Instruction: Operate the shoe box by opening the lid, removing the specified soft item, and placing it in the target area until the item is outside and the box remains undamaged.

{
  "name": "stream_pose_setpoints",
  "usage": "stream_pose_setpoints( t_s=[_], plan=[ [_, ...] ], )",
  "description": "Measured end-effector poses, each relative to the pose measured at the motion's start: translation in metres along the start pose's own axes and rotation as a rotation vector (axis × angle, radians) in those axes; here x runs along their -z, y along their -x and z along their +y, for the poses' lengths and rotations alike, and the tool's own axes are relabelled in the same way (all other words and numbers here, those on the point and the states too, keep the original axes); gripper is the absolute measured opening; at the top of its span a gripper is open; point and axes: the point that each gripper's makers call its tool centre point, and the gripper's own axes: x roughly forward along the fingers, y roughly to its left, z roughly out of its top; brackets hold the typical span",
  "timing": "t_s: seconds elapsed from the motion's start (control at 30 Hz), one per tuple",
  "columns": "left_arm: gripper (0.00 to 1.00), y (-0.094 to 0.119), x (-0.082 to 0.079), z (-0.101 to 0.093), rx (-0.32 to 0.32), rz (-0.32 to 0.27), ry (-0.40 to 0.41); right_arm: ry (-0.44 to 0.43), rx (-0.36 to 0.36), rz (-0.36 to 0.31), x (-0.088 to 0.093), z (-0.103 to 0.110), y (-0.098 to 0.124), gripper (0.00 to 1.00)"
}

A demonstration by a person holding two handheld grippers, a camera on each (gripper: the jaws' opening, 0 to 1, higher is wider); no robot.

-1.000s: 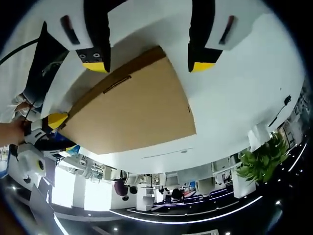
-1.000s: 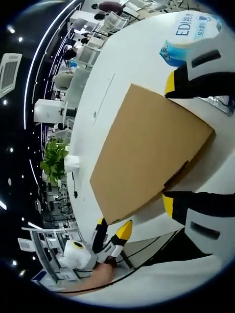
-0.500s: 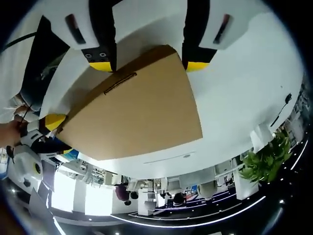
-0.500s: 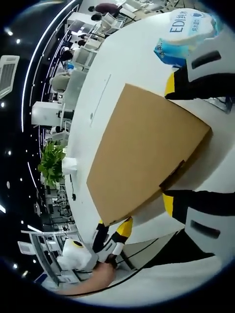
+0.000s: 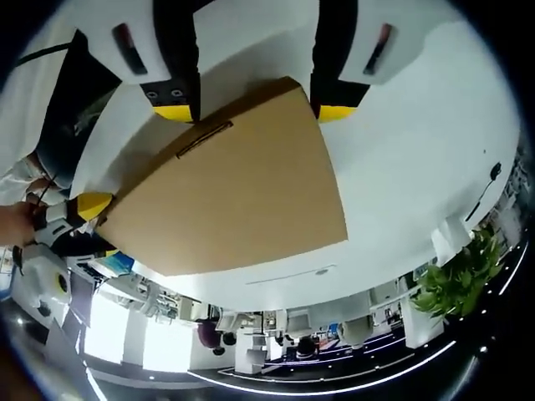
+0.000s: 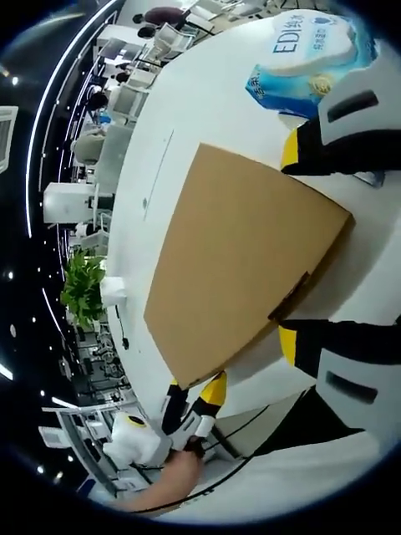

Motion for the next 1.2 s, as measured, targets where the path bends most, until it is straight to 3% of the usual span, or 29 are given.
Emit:
stream_pose_setpoints(
  t_s=[0.43,0.57,1.2],
  plan=[
    [0.53,-0.003,0.004,0.001,0.013,0.007,0.021,-0.014,0.016,0.0,0.005,0.001,0.002,0.69],
    [0.54,-0.002,0.004,-0.001,0.009,-0.016,0.015,-0.003,0.022,0.005,0.006,0.002,0.002,0.69],
    [0.53,0.009,0.011,-0.021,0.022,-0.019,0.013,0.038,0.032,0.044,0.021,0.003,0.019,0.67]
  ],
)
